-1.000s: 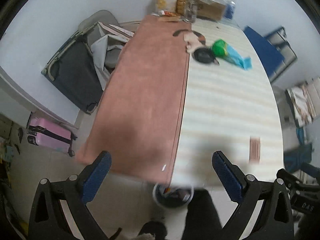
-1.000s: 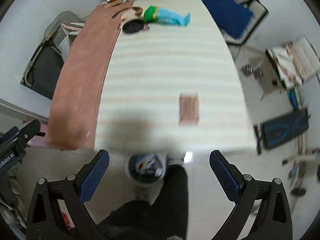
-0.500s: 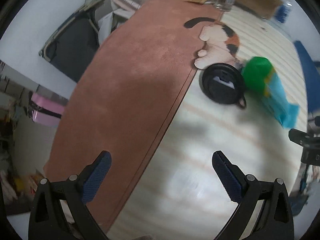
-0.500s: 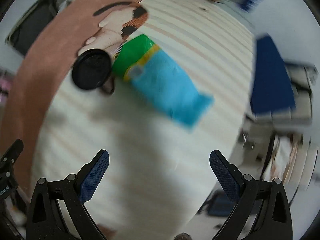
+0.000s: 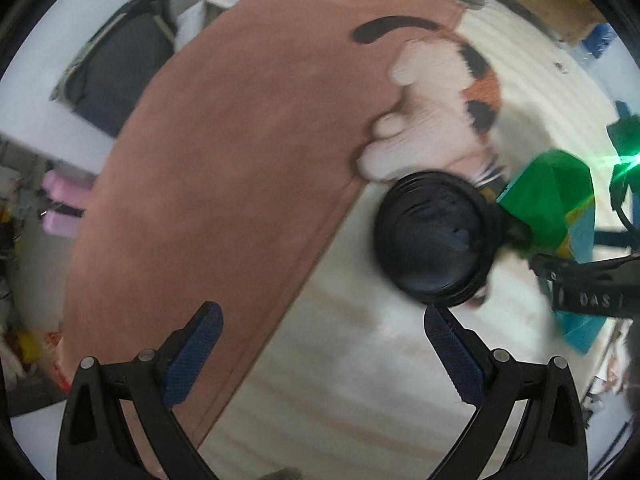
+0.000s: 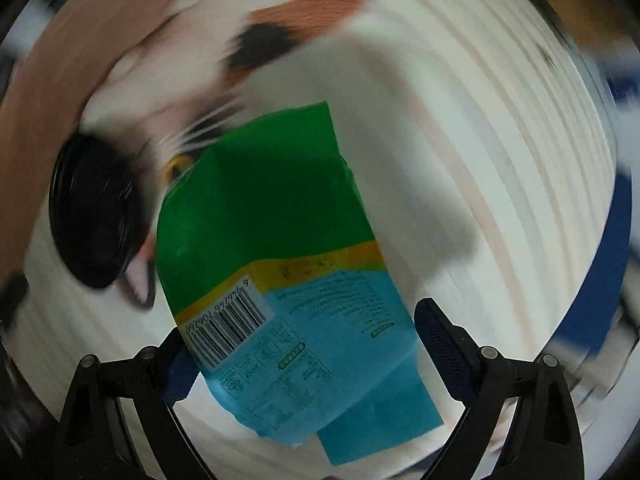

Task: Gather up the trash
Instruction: 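Grasp the black round lid with the left tool while the right tool grasps the green-blue bag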

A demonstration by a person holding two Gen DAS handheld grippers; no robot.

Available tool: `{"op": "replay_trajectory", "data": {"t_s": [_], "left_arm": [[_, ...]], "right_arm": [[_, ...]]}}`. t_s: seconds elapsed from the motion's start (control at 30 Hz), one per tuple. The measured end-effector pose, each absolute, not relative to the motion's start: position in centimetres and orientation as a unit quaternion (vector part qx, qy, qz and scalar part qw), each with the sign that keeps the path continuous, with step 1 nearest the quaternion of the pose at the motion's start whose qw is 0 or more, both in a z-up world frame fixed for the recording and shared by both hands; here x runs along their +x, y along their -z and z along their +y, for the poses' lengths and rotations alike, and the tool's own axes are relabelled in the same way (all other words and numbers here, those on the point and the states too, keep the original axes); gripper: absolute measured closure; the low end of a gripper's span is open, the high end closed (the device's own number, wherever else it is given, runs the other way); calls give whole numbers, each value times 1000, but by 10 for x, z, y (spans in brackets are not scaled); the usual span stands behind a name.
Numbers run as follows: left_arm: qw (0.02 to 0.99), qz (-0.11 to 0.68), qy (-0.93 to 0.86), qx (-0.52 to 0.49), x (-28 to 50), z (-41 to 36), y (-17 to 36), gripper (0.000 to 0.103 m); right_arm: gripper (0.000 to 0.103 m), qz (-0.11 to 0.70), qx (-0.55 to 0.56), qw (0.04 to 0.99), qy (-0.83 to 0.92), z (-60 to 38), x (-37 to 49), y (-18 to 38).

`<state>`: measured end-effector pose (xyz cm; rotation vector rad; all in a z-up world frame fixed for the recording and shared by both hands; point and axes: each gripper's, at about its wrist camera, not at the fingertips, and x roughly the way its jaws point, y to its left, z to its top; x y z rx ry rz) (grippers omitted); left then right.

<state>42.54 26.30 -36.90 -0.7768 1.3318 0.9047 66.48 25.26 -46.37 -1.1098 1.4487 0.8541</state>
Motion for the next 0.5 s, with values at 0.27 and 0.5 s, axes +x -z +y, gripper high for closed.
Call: {"op": "replay_trajectory", "data": {"t_s": [0.27, 0.5], "left_arm": [[619, 607, -321, -381, 464, 272, 404, 0], [597, 629, -332, -372, 475, 280, 421, 1]], "right_arm": [[4, 720, -280, 595, -220, 184, 743, 469], [2, 703, -286, 591, -274, 178, 750, 466]]}}
